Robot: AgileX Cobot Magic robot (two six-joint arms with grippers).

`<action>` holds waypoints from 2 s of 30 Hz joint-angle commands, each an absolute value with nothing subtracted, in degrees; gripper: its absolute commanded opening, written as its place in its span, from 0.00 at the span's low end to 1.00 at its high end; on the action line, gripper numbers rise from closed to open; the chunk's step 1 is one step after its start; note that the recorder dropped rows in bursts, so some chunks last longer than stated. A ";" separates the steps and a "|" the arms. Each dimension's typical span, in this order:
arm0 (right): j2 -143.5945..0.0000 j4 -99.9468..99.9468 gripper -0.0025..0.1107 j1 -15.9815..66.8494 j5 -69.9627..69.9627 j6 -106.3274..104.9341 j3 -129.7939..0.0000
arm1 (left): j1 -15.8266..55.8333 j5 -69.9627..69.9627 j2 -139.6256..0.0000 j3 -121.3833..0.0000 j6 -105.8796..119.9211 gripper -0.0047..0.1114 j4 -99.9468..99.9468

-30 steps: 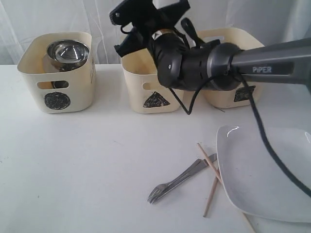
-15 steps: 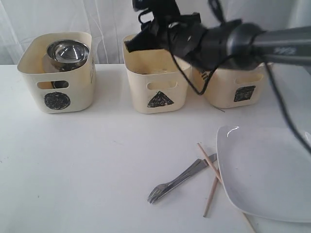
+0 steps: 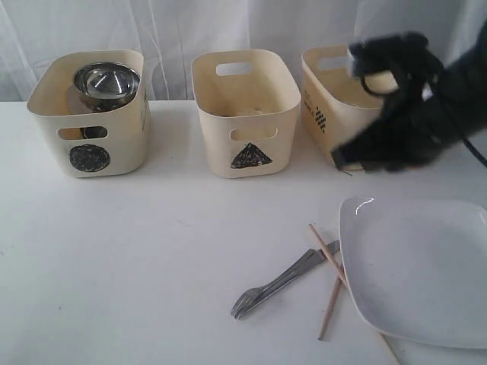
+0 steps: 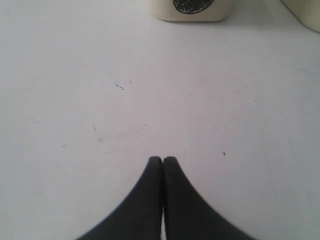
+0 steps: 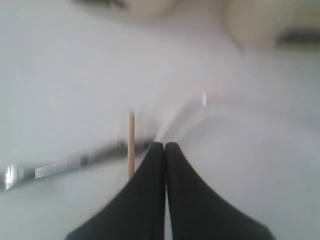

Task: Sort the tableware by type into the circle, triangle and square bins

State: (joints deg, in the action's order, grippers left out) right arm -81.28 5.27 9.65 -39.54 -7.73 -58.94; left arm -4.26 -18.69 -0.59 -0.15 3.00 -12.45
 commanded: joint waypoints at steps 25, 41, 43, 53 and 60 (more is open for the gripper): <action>-72.01 15.88 0.36 14.27 -40.16 -14.17 -28.52 | -3.92 -20.35 -0.14 0.00 3.09 0.04 -12.81; -84.02 15.55 0.38 14.27 -33.60 -14.17 -28.52 | -3.92 -20.35 -0.14 0.00 3.09 0.04 -12.81; -85.06 15.55 0.37 14.27 -32.78 -14.17 -28.52 | -3.92 -20.35 -0.14 0.00 3.09 0.04 -12.81; -90.32 15.55 0.08 14.27 -33.07 -14.40 -28.52 | -3.92 -20.35 -0.14 0.00 3.09 0.04 -12.81; -91.56 15.55 0.02 14.27 -29.47 -14.40 -28.52 | -3.92 -20.35 -0.14 0.00 3.09 0.04 -12.81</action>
